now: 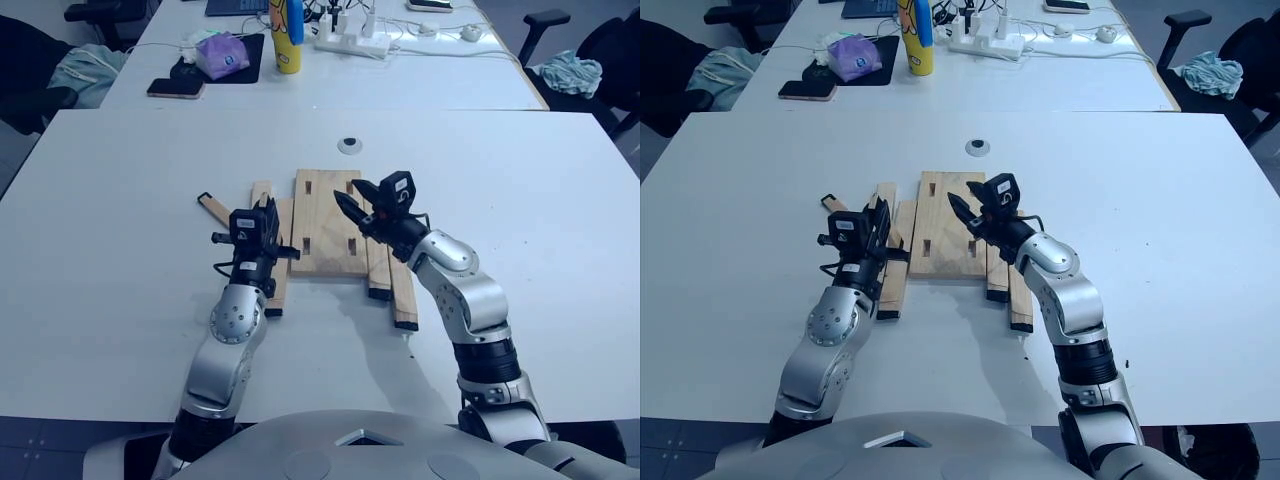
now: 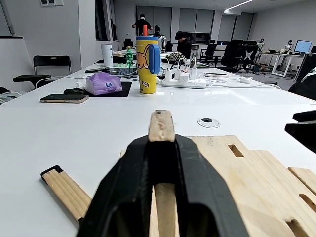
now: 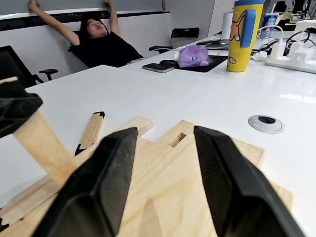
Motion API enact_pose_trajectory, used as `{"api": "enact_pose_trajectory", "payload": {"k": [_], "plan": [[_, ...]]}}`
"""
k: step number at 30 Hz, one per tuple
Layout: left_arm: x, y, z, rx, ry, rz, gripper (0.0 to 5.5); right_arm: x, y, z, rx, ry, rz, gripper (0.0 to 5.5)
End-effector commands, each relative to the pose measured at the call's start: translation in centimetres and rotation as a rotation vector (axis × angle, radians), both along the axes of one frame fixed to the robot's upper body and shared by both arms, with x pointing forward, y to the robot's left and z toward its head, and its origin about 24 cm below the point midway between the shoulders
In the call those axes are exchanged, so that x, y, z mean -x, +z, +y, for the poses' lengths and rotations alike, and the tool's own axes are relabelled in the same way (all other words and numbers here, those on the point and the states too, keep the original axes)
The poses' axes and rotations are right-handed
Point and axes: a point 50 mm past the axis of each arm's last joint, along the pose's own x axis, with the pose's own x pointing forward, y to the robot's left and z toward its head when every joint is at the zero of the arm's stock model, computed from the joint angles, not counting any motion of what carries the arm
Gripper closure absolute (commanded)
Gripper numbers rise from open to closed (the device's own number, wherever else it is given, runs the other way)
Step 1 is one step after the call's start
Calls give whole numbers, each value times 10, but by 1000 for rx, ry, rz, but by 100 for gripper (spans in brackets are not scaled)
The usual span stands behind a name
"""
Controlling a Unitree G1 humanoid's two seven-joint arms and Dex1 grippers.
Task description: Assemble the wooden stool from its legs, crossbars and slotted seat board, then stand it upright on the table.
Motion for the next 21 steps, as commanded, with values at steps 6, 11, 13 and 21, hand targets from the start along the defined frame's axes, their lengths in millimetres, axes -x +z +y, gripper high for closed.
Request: {"api": "enact_pose_trajectory", "payload": {"k": [6,11,13,21], "plan": [[4,-42,6,7,-18,274,505,-2,0,0,21,-8,-14,338],[-5,-40,8,-4,-26,294,505,-4,2,3,20,-8,-25,338],[-4,-41,7,-22,-24,305,505,-5,2,2,21,-13,-27,338],[16,-58,6,-100,0,363,505,-3,0,3,42,-4,-32,338]]}}
